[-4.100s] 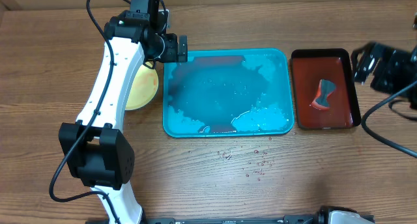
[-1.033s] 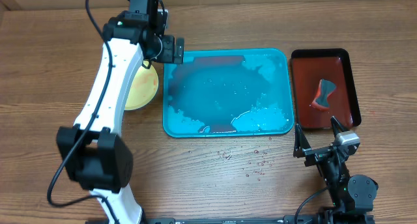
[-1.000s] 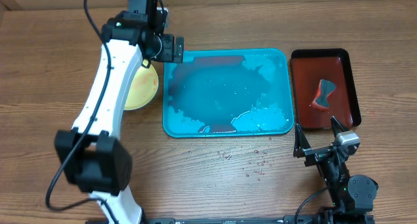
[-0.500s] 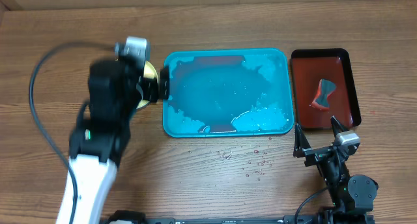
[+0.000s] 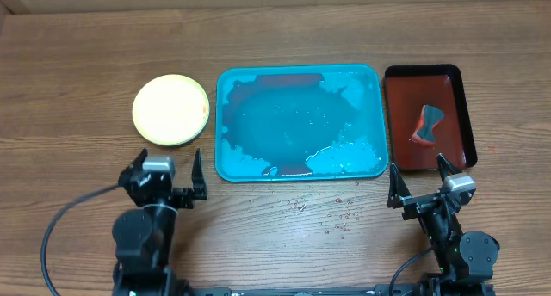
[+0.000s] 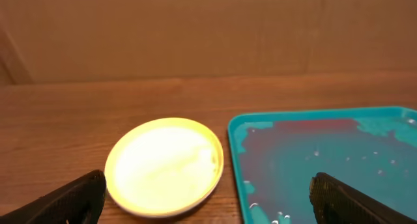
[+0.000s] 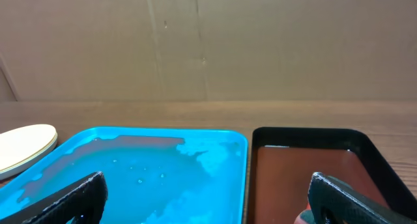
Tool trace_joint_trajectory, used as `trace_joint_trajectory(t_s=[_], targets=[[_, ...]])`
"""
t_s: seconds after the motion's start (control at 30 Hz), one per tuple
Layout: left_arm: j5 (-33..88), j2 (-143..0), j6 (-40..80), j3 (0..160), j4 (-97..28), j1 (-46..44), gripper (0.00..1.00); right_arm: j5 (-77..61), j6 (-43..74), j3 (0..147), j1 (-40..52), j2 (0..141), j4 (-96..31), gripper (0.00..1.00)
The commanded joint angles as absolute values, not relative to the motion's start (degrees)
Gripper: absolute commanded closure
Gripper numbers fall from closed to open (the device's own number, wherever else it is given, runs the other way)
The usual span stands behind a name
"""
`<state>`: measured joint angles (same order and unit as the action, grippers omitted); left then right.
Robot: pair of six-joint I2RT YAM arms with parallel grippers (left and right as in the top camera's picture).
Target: Clean dirty plates on tray and stack at the side
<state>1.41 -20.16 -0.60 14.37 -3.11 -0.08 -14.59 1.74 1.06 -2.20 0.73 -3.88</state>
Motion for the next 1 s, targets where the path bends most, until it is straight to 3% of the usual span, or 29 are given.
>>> trace_joint_trajectory(t_s=[0.0,0.3,0.97], targets=[[1.0,-11.9,-1.3,8.1,-0.6,1.4,0.0,-14.2,2.1,0.5,-1.9,0.2,-3.5,0.0],[1.1,-0.3,-4.8,0.2,-0.2,2.1,0.0,-14.2,2.1,0.5,-1.9,0.2,-3.5,0.0],[1.0,-0.2,-5.3,0.3,-4.4,2.5,0.0,-14.2,2.1,0.5,-1.9,0.2,-3.5,0.0]])
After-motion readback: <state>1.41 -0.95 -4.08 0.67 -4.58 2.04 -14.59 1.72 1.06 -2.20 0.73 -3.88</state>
